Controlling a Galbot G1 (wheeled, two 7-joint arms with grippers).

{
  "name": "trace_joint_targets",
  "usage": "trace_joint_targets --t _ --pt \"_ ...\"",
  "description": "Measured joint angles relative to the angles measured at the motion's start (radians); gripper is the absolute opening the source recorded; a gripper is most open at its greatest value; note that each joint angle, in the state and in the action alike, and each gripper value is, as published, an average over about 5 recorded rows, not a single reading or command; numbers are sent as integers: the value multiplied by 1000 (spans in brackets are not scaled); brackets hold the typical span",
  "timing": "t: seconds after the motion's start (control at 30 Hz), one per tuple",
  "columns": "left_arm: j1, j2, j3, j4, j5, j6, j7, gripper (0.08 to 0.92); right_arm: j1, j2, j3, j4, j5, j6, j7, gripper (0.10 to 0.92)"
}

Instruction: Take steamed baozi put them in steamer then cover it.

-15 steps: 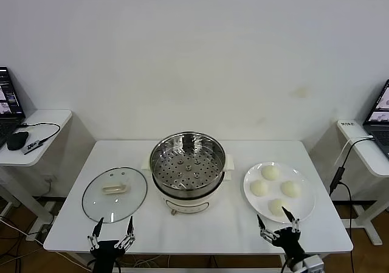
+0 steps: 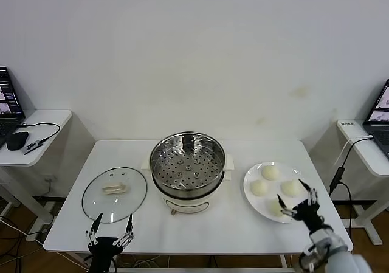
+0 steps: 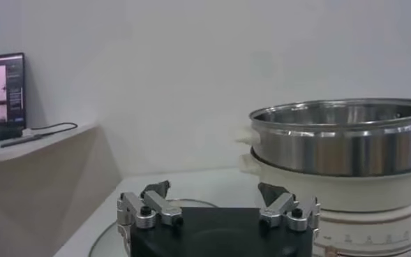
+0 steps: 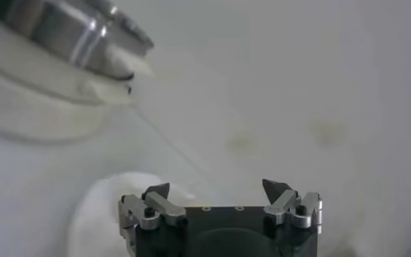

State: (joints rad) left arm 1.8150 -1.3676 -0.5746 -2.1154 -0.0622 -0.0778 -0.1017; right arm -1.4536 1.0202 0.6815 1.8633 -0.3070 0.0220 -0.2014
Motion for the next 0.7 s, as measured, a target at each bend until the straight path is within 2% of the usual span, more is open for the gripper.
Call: trace_joint_targets --t 0.33,0.7 --pt "-3 -2 -14 11 24 -15 6 823 317 -235 -178 -142 -143 -83 -244 823" --pt "-32 1 -42 25 -13 -27 -21 823 848 -362 -662 -388 -100 -120 -537 823"
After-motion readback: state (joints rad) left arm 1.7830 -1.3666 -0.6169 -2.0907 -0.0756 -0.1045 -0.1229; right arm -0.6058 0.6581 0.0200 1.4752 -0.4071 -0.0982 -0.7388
